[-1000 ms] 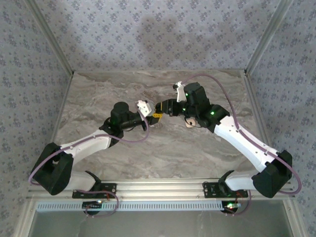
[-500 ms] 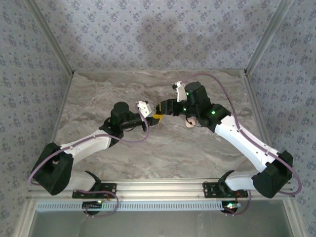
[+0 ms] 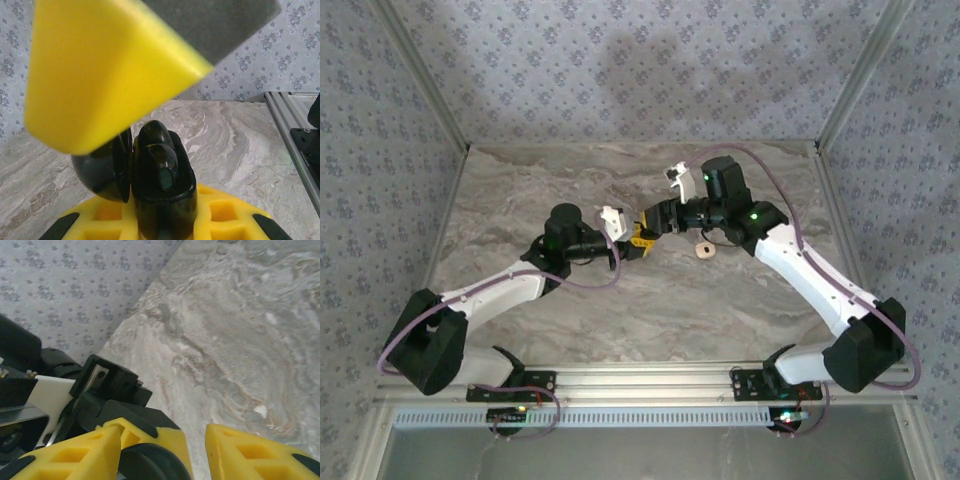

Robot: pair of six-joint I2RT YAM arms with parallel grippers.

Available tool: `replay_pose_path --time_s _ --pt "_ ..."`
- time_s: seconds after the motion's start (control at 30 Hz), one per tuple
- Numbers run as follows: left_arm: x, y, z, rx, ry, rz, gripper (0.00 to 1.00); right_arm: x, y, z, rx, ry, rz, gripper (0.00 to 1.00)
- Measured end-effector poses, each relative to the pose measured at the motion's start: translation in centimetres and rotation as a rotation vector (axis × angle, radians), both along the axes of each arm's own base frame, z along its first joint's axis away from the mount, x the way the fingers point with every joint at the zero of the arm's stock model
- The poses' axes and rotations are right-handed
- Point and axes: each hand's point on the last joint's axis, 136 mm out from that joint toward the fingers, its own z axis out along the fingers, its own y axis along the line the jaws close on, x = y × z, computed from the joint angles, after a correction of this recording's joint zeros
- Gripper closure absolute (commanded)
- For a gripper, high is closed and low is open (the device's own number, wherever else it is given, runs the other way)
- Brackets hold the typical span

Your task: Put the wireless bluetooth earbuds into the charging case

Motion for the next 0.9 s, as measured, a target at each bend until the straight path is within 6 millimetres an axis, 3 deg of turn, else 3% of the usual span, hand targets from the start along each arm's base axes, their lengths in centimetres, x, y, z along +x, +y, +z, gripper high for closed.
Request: replay_pose_path --time_s 0.13,0.33,0.43,0.6,0.77,0.8,0.83,0.9 --pt "0.3 0.1 0.0 -0.001 0.018 0.011 0.86 -0.9 -0.1 0.6 0.045 -0.013 0.04 0.55" --pt "1.7 0.8 -0.7 0.003 0.108 0.072 0.85 -3.2 -2.2 1.0 0.103 -0.043 0.033 0.57" --pt "2.9 1.1 -1.7 0.019 0.215 0.124 0.85 -3.5 -3.7 0.4 0.096 -0.024 -0.027 0.48" --pt "4.9 0.5 -4.9 0.067 0.518 0.195 0.85 -0.7 -9.2 -4.0 0.015 0.095 -0.328 0.46" --pt "4.5 0.4 -11.0 0.173 0.9 0.258 0.85 0.0 -15.4 -10.9 -0.14 0.256 -0.604 0.34" --pt "4.2 0.5 -12.0 0.197 0.952 0.27 0.84 -0.2 -16.2 -11.8 -0.165 0.27 -0.632 0.07" --pt "3.7 0.6 -13.0 0.227 1.01 0.283 0.83 -0.5 -17.0 -12.7 -0.19 0.276 -0.658 0.0" --pt "3.0 0.7 -14.3 0.277 1.095 0.301 0.79 -1.0 -18.4 -13.9 -0.229 0.269 -0.706 0.0"
